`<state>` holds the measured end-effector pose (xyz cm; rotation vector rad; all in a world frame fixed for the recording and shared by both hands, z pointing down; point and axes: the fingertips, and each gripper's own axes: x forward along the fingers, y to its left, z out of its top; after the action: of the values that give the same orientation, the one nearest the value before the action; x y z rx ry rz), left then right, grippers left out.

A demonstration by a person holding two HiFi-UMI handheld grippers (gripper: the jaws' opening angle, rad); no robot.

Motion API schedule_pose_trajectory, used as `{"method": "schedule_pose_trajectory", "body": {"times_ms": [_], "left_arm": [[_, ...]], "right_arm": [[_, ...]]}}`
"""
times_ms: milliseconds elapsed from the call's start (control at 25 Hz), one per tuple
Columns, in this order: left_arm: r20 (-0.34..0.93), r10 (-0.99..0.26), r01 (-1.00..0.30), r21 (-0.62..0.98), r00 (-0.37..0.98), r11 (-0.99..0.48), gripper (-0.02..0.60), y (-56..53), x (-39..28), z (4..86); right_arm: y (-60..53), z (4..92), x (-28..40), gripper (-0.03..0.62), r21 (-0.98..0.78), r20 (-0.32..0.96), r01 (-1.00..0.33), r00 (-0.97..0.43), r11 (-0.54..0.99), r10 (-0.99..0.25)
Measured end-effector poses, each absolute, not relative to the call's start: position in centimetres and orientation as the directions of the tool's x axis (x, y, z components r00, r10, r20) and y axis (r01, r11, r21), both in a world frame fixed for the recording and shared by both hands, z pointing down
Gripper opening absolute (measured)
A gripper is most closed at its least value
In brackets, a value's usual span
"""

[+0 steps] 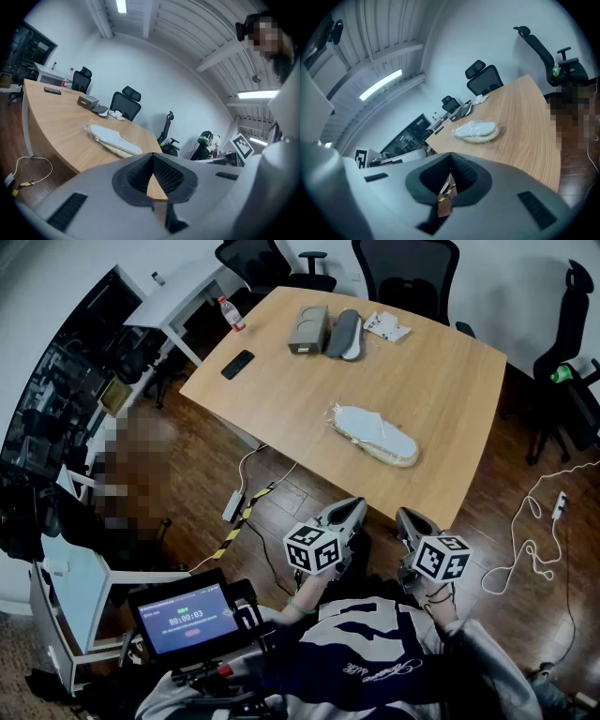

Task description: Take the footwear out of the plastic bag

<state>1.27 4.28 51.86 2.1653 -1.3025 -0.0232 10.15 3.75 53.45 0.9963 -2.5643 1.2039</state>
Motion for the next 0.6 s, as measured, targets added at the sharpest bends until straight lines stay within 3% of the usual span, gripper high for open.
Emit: {"method": "schedule_pose_trajectory", "body": {"times_ms": [600], "left_arm": [[0.333,-0.752,-0.791,0.472,0.568,-0.389,0.005,-12.4,-8.4,53.6]], "right_arm": [[-10.8,54.7,7.4,-0.011,-0.622,0.439,-0.734,-0.614,0.271,-0.656]]}}
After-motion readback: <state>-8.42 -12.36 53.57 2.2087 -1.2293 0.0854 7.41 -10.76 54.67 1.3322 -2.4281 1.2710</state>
